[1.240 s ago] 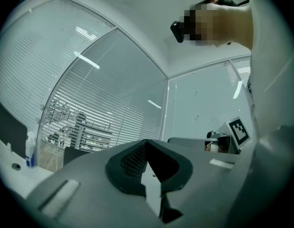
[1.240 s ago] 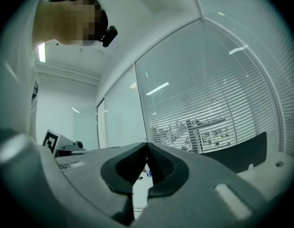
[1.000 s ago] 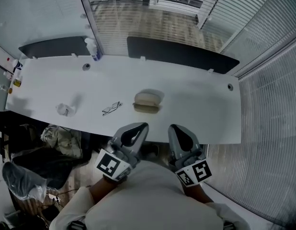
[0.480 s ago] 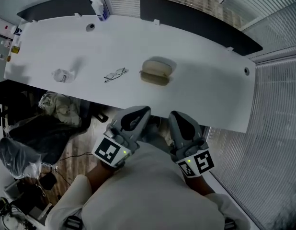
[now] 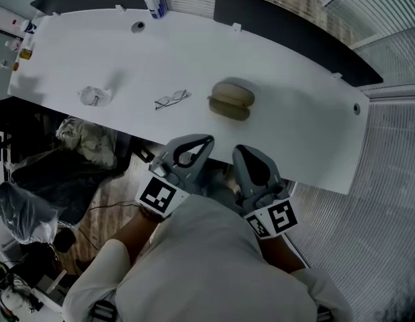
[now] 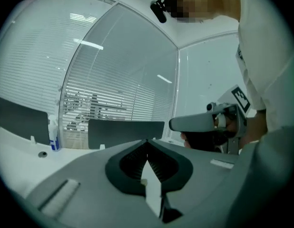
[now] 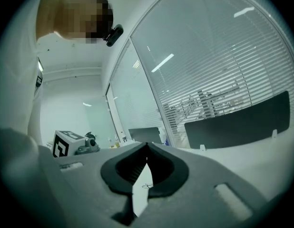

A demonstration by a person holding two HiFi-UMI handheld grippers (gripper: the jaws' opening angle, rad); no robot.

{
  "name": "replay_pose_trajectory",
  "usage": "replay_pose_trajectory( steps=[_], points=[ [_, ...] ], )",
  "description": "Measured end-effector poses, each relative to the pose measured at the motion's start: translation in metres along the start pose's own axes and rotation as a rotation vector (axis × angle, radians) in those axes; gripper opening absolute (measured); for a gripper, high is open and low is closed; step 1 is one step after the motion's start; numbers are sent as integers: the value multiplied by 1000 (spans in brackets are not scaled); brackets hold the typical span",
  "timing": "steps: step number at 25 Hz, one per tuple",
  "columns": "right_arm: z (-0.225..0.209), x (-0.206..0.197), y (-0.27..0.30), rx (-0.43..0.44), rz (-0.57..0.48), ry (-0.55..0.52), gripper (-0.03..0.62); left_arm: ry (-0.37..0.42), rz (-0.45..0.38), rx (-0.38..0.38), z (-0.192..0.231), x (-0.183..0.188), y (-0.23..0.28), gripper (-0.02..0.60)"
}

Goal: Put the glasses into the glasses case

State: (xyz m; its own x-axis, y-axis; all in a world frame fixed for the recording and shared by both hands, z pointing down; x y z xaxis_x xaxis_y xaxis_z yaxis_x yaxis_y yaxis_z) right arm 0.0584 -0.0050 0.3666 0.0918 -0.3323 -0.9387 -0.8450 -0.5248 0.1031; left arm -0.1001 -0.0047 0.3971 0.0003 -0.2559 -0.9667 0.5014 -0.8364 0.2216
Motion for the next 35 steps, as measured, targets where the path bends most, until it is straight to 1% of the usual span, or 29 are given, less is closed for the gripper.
replay_pose_trajectory(
  steps=[2, 4, 9, 11, 13, 14, 18, 21, 25, 27, 31, 33, 34, 35],
  points=[
    [-6, -8, 14, 13, 17, 0, 1, 36, 31, 17, 15, -14, 6, 5],
    [-12, -19, 30, 35, 45, -8, 1, 59, 59, 25, 31, -31, 12, 39],
    [-21, -41, 73, 95, 88, -9, 1, 157, 144, 75, 72, -73, 27, 64],
    [-25, -50, 89, 108, 97, -1, 2, 205, 202, 104, 92, -97, 35, 80],
    [-29, -60, 104, 118, 108, 13, 2, 254, 268, 129, 112, -123, 44, 125],
    [-32, -66, 111, 121, 114, 20, 2, 280, 299, 137, 121, -135, 49, 132],
    [-38, -85, 133, 133, 137, 46, 1, 388, 407, 154, 153, -180, 63, 174],
    [-45, -93, 145, 136, 148, 61, 2, 456, 465, 164, 169, -204, 73, 196],
    [-58, -106, 155, 117, 160, 91, 2, 553, 537, 145, 182, -231, 85, 229],
    [-62, -111, 155, 99, 163, 112, 2, 594, 563, 131, 185, -242, 90, 230],
    [-64, -118, 152, 80, 173, 149, 2, 623, 594, 93, 190, -255, 94, 220],
    [-65, -121, 149, 77, 180, 158, 2, 638, 600, 70, 188, -257, 94, 175],
    [-66, -122, 148, 75, 183, 160, 2, 648, 598, 65, 186, -258, 94, 117],
    [-66, -123, 146, 74, 186, 160, 2, 657, 596, 64, 185, -258, 93, 113]
  ],
)
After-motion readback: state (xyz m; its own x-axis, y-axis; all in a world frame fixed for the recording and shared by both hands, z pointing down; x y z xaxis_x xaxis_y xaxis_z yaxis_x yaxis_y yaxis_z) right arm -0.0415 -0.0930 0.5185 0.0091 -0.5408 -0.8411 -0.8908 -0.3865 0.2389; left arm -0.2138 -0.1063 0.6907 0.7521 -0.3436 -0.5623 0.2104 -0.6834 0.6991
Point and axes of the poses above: the fingertips, and each gripper's own axes: y forward along the fingers, z to its left, x out of its top, the point moved 8 cm from there along -y, backward along the fingers, and after that the axes turned 12 degrees about x, right-handed, at the moved point
